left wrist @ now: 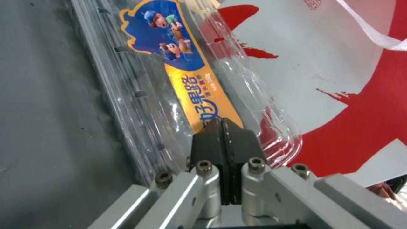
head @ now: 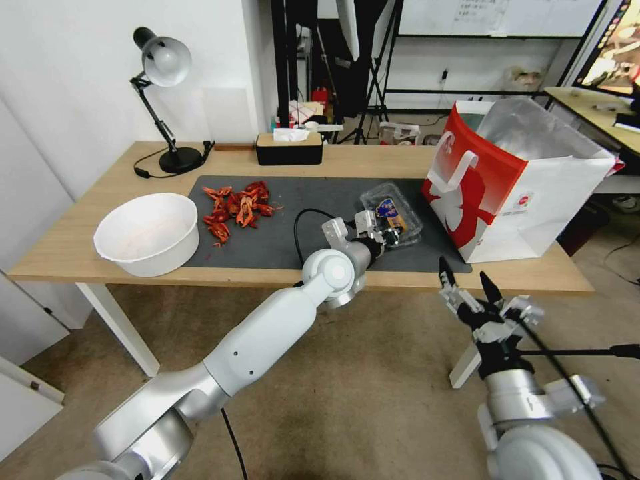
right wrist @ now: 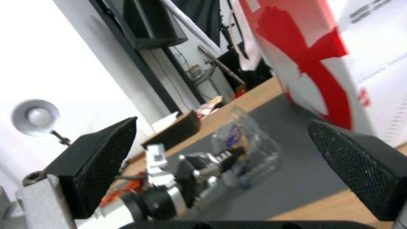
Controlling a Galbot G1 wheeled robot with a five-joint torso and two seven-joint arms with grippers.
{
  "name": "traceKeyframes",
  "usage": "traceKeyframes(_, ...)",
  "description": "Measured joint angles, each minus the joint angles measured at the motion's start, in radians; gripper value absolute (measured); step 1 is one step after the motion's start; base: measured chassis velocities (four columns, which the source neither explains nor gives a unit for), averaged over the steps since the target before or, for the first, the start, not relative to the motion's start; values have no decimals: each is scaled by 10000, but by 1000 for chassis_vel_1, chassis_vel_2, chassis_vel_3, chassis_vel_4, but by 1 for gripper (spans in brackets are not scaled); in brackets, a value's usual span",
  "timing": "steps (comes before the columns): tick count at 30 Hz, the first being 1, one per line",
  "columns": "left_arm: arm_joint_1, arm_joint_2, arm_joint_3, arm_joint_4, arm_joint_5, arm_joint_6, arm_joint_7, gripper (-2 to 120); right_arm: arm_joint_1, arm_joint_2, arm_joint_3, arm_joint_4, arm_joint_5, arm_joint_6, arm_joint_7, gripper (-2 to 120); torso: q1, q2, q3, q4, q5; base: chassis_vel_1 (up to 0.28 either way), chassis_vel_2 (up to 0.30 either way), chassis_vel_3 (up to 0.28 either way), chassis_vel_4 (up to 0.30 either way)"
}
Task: Close the takeout container lid, then place the container into the takeout bag.
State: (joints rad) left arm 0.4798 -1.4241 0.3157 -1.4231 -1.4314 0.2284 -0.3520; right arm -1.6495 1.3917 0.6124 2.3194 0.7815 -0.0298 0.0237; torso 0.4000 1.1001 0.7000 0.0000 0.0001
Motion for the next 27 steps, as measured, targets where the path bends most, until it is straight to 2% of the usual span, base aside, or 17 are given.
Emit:
traceKeyframes(3, -10, 11, -8, 11, -17, -1, -1, 0, 585, -166, -37, 131, 1027, -613, 277, 100, 0, 0, 0, 0, 0, 0, 0, 0, 0)
traceKeyframes(11, -12, 1, -7, 32, -20, -6, -22, 0, 1555, -738, -168, 214, 2696, -1680, 895, 100, 0, 0, 0, 0, -2, 0, 0, 0, 0)
traceKeyframes(27, -40, 43, 43, 32, -38, -8, -51, 0, 2924, -2071, -630, -873, 3572, -2311, 1346, 100, 0, -1, 0, 0, 1, 0, 0, 0, 0)
